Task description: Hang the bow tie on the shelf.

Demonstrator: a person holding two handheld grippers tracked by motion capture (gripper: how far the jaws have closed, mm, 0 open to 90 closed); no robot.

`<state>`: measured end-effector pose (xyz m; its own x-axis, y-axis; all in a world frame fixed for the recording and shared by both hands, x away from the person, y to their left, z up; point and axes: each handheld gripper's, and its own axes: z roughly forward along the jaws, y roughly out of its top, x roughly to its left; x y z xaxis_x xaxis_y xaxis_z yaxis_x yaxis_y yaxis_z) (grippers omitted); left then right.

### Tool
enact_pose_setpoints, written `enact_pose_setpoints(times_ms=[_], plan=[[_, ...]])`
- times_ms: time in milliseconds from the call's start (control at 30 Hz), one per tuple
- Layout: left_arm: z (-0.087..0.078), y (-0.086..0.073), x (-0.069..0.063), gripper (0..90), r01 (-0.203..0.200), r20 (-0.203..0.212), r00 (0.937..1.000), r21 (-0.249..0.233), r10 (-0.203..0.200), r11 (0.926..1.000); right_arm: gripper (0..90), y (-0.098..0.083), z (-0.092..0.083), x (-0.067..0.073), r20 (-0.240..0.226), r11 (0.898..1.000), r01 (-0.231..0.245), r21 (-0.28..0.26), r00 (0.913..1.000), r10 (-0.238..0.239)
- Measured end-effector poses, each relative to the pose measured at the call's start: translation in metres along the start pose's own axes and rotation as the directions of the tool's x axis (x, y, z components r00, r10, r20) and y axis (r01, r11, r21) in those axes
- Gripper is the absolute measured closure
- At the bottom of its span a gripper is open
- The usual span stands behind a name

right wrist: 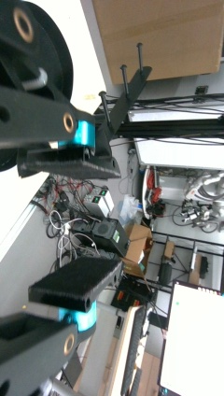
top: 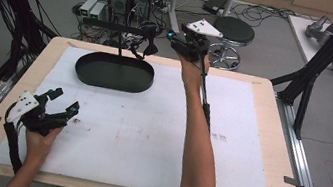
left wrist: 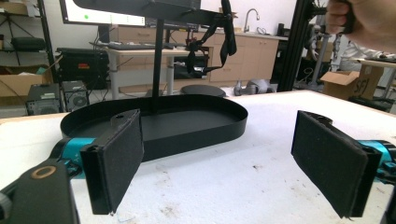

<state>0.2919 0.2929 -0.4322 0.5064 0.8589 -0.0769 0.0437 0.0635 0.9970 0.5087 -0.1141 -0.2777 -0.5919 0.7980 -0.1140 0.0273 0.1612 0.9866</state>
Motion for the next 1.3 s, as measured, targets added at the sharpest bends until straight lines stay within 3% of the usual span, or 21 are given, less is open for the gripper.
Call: enact_pose_setpoints(times_ms=[233,467,867,1033,1300], plan=[[0.0,0.0,0.0,17.2,-0.001,0.001,1.0,-0.003,0.001,1.0,41.2,-0.001,-0.029,-0.018,0.026,0.999,-0.008,-0.031,0.9996,0.009],[0.0,0.0,0.0,17.2,-0.003,0.002,1.0,0.001,0.003,1.0,34.1,0.002,-0.058,-0.032,0.052,1.0,-0.02,-0.024,0.9984,0.021],[0.001,0.0,-0.001,17.1,-0.008,0.0,1.0,0.006,0.008,0.9999,25.0,0.004,-0.109,-0.041,0.086,0.997,-0.015,-0.079,0.9961,0.022],[0.001,0.0,-0.001,17.2,-0.007,0.001,1.0,0.006,0.007,1.0,24.1,0.002,-0.133,-0.043,0.091,0.995,0.006,-0.102,0.9958,0.003],[0.001,0.0,-0.002,17.1,-0.01,-0.003,0.9999,0.009,0.01,0.9999,22.5,-0.006,-0.171,-0.044,0.082,0.994,0.051,-0.094,0.9957,-0.043]])
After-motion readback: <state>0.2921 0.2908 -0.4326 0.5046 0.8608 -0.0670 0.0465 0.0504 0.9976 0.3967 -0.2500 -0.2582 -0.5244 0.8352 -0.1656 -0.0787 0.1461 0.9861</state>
